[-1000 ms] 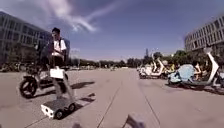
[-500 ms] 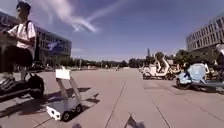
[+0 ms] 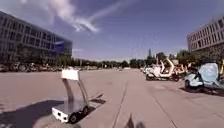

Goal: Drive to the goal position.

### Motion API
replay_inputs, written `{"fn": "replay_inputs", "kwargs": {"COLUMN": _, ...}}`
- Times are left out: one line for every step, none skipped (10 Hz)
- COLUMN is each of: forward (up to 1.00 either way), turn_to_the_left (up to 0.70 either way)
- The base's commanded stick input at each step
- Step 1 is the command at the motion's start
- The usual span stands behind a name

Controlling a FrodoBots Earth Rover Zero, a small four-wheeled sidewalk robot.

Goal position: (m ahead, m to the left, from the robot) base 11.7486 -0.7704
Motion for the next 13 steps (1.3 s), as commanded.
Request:
{"fn": "replay_inputs", "kwargs": {"forward": 0.0, "turn_to_the_left": -0.7}}
{"fn": "replay_inputs", "kwargs": {"forward": 0.0, "turn_to_the_left": -0.7}}
{"fn": "replay_inputs", "kwargs": {"forward": 0.0, "turn_to_the_left": -0.7}}
{"fn": "replay_inputs", "kwargs": {"forward": 0.0, "turn_to_the_left": -0.7}}
{"fn": "replay_inputs", "kwargs": {"forward": 0.0, "turn_to_the_left": -0.7}}
{"fn": "replay_inputs", "kwargs": {"forward": 0.0, "turn_to_the_left": -0.7}}
{"fn": "replay_inputs", "kwargs": {"forward": 0.29, "turn_to_the_left": -0.44}}
{"fn": "replay_inputs", "kwargs": {"forward": 0.7, "turn_to_the_left": -0.07}}
{"fn": "replay_inputs", "kwargs": {"forward": 0.7, "turn_to_the_left": -0.07}}
{"fn": "replay_inputs", "kwargs": {"forward": 0.7, "turn_to_the_left": -0.07}}
{"fn": "replay_inputs", "kwargs": {"forward": 0.7, "turn_to_the_left": -0.07}}
{"fn": "replay_inputs", "kwargs": {"forward": 0.7, "turn_to_the_left": -0.07}}
{"fn": "replay_inputs", "kwargs": {"forward": 0.7, "turn_to_the_left": -0.07}}
